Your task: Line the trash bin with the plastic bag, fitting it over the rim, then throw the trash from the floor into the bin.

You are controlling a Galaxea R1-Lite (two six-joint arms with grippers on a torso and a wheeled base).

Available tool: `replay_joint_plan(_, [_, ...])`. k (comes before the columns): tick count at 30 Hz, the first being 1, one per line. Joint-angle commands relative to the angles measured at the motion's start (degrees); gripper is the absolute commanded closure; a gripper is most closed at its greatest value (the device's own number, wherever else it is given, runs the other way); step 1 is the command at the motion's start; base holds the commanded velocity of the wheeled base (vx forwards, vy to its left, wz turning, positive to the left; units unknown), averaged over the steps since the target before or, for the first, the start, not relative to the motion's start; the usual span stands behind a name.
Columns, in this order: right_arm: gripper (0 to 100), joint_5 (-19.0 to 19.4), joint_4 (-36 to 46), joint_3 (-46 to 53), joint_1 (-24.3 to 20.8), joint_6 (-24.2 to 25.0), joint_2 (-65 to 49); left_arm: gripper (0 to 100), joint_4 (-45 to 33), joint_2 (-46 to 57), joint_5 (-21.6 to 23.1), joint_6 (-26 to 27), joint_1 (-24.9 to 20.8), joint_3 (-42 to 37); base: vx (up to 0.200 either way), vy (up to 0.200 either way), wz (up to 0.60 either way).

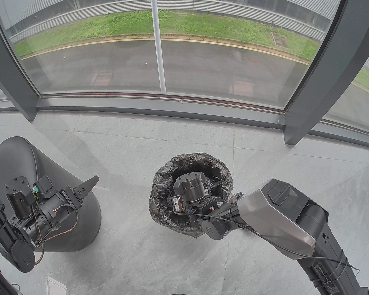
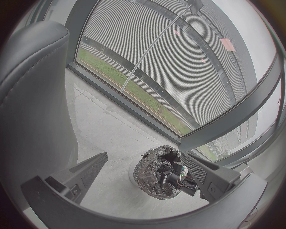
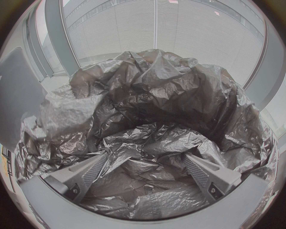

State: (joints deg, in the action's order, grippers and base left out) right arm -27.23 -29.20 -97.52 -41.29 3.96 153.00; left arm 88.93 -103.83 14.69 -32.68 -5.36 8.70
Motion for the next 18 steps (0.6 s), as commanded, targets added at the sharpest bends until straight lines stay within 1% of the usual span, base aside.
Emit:
replay_joint_plan(1, [0, 0.0, -0.2, 4.1, -0.5, 0.3, -3.4, 0, 0.1, -0.1, 0.0, 0.0, 0.0, 0.0, 0.000, 0.000, 0.00])
replay_joint_plan(5, [0, 0.0, -0.4, 8.8, -0.9, 0.4, -7.5, 0, 0.1, 0.0, 0.0, 0.0, 0.0, 0.0, 0.000, 0.000, 0.00])
replay_joint_plan(7, [0, 0.0, -0.4, 9.4, -0.9, 0.4, -8.1, 0, 0.1, 0.0, 0.0, 0.0, 0.0, 0.0, 0.000, 0.000, 0.00])
replay_joint_plan(8, [0, 0.0, -0.5, 14.2, -1.0, 0.5, -13.2, 0, 0.1, 0.3, 0.0, 0.0, 0.0, 0.0, 0.000, 0.000, 0.00])
replay_joint_plan(14, [0, 0.0, -0.2, 20.4, -1.0, 1.0, -21.7, 0, 0.1, 0.2, 0.0, 0.0, 0.0, 0.0, 0.000, 0.000, 0.00])
replay_joint_plan(18, [0, 0.0, -0.1, 26.8, -1.1, 0.9, -28.4, 0, 0.1, 0.3, -0.1, 0.1, 0.1, 0.1, 0.000, 0.000, 0.00])
